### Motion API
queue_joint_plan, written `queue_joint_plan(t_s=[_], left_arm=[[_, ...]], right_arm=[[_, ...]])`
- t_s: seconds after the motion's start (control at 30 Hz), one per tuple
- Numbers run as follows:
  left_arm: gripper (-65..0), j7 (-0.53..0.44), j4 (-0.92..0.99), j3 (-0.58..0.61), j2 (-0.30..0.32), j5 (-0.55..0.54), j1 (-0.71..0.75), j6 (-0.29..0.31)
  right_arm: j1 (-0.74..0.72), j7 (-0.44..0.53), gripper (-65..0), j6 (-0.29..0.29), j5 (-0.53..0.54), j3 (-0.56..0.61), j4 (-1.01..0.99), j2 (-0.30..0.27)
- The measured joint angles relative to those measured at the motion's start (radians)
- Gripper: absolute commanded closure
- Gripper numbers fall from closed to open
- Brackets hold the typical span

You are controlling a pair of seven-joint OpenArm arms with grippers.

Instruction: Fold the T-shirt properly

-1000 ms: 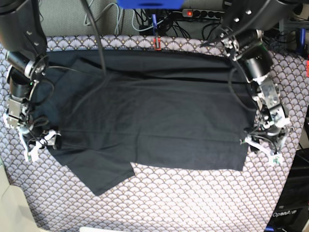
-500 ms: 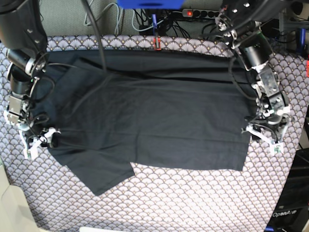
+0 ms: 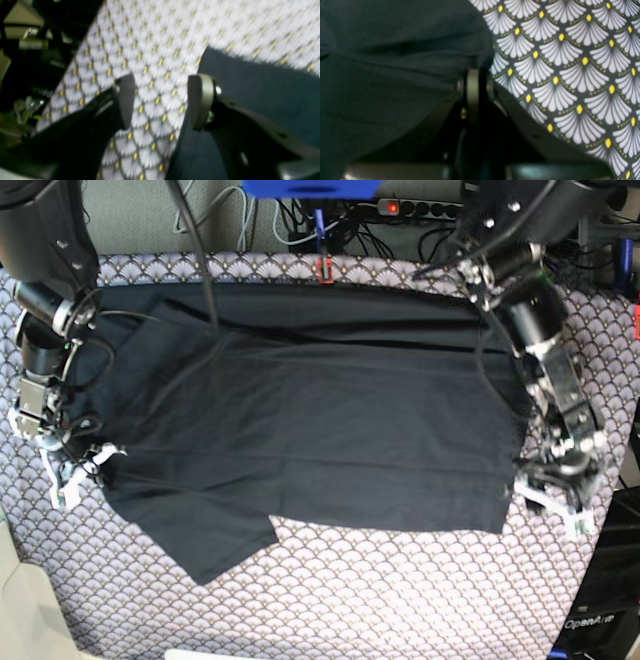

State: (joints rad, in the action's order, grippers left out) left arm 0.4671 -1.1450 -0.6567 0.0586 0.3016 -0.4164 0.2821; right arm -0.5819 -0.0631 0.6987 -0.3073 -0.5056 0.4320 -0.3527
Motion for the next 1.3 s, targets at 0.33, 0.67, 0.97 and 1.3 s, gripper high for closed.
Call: queue_joint_plan(t_s=[0.33,0.67,0.97,1.3], left_arm=[[-33.2,-0.213,0.430,0.004,0.029,0.010,-0.176,-0.003],[-33.2,-0.410,0.700,0.004,0.077,0.005,-0.211,-0.158],[-33.2,-0.446,0.743,0.004,0.068,0.005,-0.215,-0.151],[-33.2,-0.449,0.747,0.004,0.066,0.005,-0.215,-0.151]], right_arm=[[-0.002,-0.003,0.0,0.000,0.000,0.000,0.000,0.002],[0.001,-0.004,0.0,0.000,0.000,0.000,0.000,0.000],[0.001,-0.003,0.0,0.000,0.000,0.003,0.000,0.000],[0.001,-0.003,0.0,0.000,0.000,0.003,0.000,0.000]])
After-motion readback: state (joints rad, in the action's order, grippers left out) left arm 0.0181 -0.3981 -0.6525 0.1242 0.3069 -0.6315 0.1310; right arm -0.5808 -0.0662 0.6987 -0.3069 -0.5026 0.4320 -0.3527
